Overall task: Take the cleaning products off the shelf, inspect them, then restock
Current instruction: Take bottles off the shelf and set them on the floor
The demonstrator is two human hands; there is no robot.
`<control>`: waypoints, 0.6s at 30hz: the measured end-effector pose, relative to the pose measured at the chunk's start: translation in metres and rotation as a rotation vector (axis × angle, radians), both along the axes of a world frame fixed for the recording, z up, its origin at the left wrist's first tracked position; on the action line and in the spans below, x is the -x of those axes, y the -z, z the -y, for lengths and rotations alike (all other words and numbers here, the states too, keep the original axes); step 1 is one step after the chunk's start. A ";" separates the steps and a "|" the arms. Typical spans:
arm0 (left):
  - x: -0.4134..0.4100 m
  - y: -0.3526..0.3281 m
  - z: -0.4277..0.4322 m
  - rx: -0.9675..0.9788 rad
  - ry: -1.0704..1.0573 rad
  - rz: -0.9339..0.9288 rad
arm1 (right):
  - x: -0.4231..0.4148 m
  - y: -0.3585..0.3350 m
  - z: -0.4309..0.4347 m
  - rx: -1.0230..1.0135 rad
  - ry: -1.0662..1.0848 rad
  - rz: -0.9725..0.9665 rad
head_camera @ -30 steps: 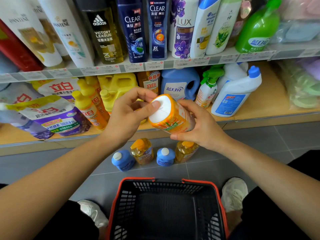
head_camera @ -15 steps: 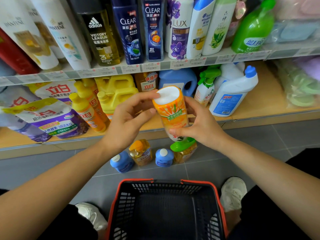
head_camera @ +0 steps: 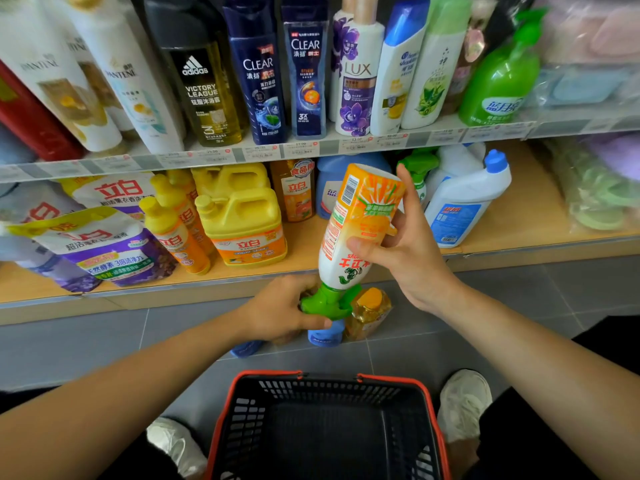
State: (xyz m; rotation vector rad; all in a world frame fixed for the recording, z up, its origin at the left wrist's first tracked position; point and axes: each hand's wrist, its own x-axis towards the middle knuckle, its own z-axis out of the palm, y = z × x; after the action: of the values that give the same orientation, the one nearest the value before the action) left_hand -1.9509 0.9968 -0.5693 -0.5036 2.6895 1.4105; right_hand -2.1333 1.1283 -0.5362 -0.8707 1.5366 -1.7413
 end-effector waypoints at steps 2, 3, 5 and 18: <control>-0.003 0.003 0.002 0.010 -0.049 -0.038 | 0.006 -0.003 -0.002 0.014 0.030 -0.001; -0.005 0.003 0.004 0.007 -0.086 -0.055 | 0.010 -0.005 -0.003 0.017 0.061 -0.001; -0.010 0.005 0.009 -0.029 -0.174 -0.090 | 0.019 -0.006 -0.006 0.009 0.136 -0.008; -0.051 -0.012 0.032 -0.141 -0.551 -0.294 | 0.018 0.083 -0.022 -0.573 -0.089 -0.019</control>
State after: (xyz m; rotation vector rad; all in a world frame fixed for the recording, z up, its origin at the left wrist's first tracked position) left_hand -1.8999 0.9648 -0.5575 -1.1775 2.7590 1.9218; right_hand -2.1517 1.1502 -0.6193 -0.6449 1.8418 -1.1322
